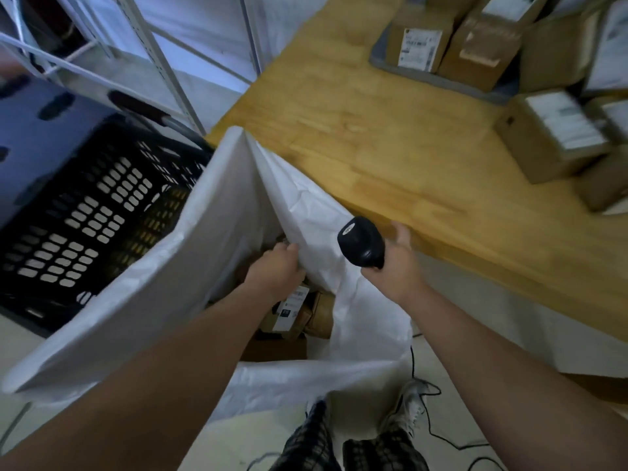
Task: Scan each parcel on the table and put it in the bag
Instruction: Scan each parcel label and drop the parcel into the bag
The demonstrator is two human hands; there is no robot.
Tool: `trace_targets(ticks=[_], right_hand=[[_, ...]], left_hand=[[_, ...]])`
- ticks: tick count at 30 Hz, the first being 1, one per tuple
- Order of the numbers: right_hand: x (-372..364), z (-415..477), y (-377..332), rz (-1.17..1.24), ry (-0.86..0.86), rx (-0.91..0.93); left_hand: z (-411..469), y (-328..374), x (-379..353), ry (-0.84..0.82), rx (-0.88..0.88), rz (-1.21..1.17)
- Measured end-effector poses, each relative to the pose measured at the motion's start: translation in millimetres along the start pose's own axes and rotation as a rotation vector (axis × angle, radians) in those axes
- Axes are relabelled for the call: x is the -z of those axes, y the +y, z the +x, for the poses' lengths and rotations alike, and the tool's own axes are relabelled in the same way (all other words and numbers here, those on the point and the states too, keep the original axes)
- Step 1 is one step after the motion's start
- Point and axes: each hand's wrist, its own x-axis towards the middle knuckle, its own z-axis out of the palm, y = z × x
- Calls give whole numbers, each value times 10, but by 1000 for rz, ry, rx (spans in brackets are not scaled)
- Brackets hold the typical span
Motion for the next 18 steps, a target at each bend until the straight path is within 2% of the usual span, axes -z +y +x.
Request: trace_targets(ticks=[4,8,12,18], right_hand=[[543,-250,-14,63,108,-59],[1248,-475,26,117,293,-134],[1900,-615,274,108,437,-171],[2702,-542,925,126,542,-238]], left_hand=[[-168,543,532,133,-140,-26],[-97,1224,955,210,-277,-33],[25,1956,1163,228,-390,-5],[424,2990,1112,206,-469,60]])
